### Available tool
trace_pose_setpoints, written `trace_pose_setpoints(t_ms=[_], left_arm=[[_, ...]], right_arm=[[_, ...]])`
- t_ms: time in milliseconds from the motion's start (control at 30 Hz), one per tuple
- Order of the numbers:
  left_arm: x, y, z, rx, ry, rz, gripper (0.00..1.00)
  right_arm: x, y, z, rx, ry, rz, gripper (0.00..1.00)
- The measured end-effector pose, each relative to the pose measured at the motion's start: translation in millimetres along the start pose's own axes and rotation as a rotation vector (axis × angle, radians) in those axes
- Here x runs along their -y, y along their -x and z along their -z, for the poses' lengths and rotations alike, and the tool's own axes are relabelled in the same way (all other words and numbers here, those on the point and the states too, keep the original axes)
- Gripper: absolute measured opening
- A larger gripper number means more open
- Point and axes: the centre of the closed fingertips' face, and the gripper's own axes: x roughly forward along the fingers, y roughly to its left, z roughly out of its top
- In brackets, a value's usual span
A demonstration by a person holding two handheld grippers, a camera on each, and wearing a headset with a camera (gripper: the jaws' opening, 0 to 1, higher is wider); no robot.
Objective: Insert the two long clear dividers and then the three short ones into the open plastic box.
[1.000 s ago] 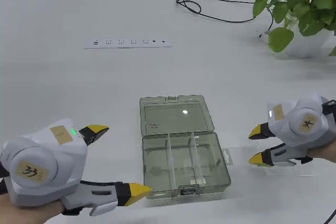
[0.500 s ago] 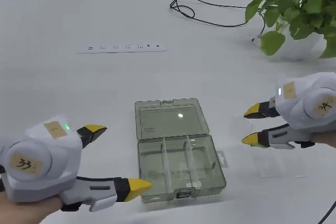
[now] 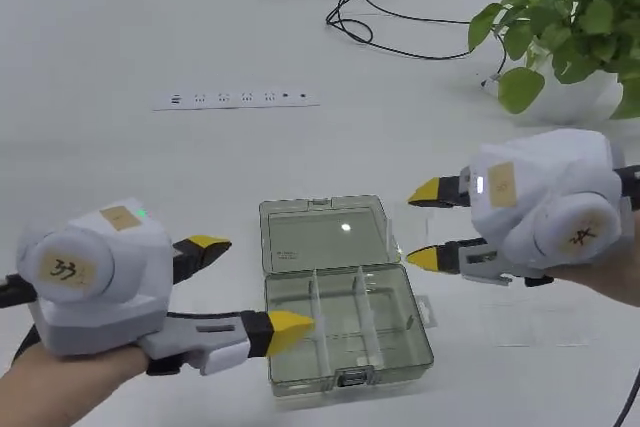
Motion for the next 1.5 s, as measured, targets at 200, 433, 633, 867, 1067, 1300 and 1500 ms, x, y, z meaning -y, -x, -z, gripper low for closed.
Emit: trace_pose_setpoints(t_ms=[200,433,633,867,1067,1300,1500], left_arm=[[4.6,-16.0,-21.5,0.048,0.155,0.051,0.61],[16.3,-34.9,-27.0,0.04,0.268,0.117,0.41],[19.2,-41.0,-28.1,0.052,0.388,0.148,0.25],[25.3,-41.2,-27.2,0.039,0.445,0.19,0.08],[27.5,-40.3,-24.0,0.043,0.491,0.209,0.02],[31.3,-38.2,-21.2,0.046,0.525,0.229,0.0],[33.2,-36.4,-18.5,0.037,0.568,0.25,0.0]], right_arm=[[-2.0,-9.2,-15.6,0.009,0.062,0.021,0.32],[-3.1,-16.4,-27.8,0.022,0.091,0.027,0.32],[-7.9,-18.7,-31.1,0.018,0.105,0.022,0.32],[-15.4,-20.2,-31.8,0.013,0.132,0.004,0.32],[-20.3,-22.2,-33.8,0.013,0.137,-0.001,0.32],[-28.2,-23.2,-40.4,0.028,0.151,-0.015,0.32],[-31.7,-23.4,-41.9,0.027,0.146,-0.018,0.32]])
